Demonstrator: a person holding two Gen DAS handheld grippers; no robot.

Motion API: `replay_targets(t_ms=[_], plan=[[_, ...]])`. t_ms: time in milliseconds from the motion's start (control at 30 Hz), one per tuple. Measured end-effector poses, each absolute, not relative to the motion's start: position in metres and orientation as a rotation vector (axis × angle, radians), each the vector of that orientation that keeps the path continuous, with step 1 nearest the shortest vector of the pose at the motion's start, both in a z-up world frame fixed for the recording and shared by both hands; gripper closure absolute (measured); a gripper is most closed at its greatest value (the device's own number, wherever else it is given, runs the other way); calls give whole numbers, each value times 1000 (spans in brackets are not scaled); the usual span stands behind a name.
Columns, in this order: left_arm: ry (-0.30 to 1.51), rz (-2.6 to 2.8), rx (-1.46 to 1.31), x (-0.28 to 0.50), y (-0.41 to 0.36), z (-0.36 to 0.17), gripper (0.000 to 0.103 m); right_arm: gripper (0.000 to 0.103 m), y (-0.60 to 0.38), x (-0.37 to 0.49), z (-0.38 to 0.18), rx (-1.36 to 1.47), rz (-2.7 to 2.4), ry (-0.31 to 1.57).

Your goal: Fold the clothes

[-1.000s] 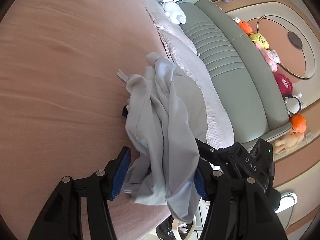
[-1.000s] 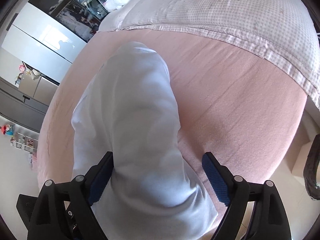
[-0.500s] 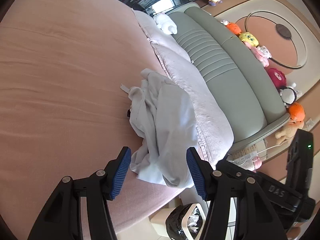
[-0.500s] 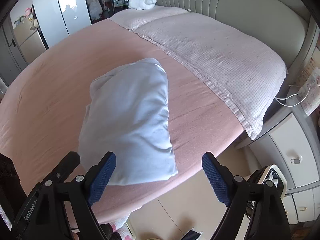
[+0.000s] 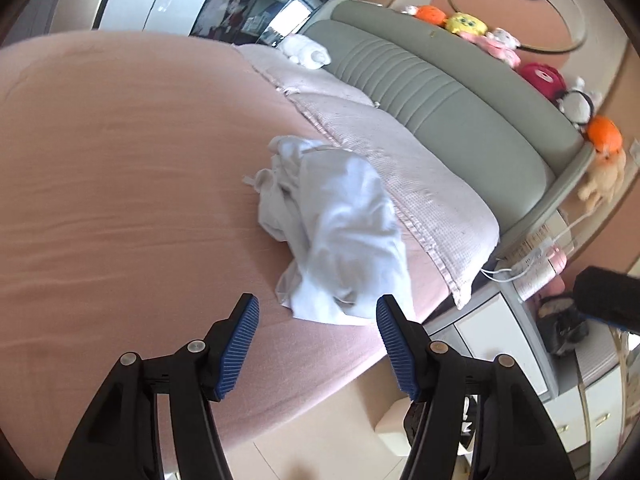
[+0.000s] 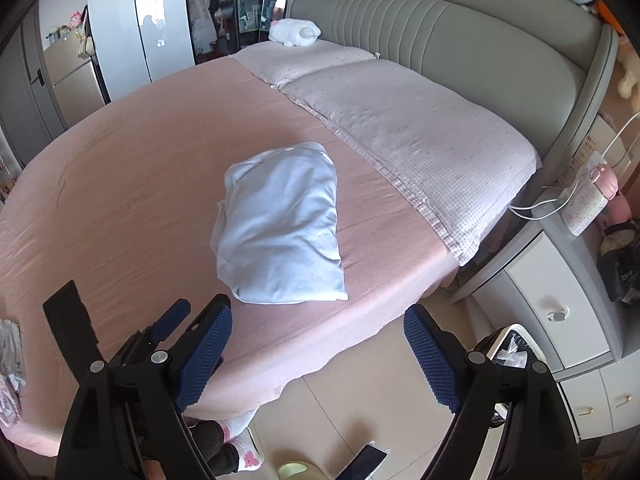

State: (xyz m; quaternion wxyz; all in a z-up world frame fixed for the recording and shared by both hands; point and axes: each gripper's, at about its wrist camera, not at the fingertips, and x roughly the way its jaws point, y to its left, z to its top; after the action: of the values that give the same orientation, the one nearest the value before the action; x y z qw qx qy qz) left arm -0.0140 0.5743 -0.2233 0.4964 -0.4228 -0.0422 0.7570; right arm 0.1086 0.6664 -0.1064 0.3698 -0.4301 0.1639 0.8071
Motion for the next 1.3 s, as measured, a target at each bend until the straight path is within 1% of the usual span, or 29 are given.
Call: replay_targets(t_ms=[167, 233, 267, 300, 333, 433, 500, 667, 933, 1100, 1300], plan=[[-48, 1869, -942, 12, 560, -191, 43, 15, 642, 126, -80, -1061, 2105, 361], [-17, 1891, -908, 20, 552, -178, 41, 15, 634, 133, -70, -1049, 2119, 344], [3, 1905, -888, 24, 547, -171, 33, 15, 629, 136, -65, -1041, 2125, 336], [23, 1917, -870, 27, 543, -165, 24, 15, 625, 139, -60, -1033, 2133, 329], [46, 1926, -856, 30, 539, -159, 21, 15, 622, 142, -55, -1024, 2144, 324], [169, 1972, -847, 40, 531, -147, 21, 15, 614, 150, -41, -993, 2169, 325], [207, 2006, -844, 45, 524, -141, 21, 15, 609, 154, -35, -977, 2175, 327], [119, 2014, -907, 54, 503, -132, 21, 15, 598, 162, -28, -975, 2186, 329], [70, 2026, -871, 69, 483, -107, 21, 15, 590, 181, -26, -987, 2137, 310], [94, 2052, -854, 79, 471, -92, 21, 15, 585, 194, -19, -973, 2123, 317], [58, 2033, -808, 90, 456, -77, 21, 15, 573, 199, -13, -970, 2140, 306]])
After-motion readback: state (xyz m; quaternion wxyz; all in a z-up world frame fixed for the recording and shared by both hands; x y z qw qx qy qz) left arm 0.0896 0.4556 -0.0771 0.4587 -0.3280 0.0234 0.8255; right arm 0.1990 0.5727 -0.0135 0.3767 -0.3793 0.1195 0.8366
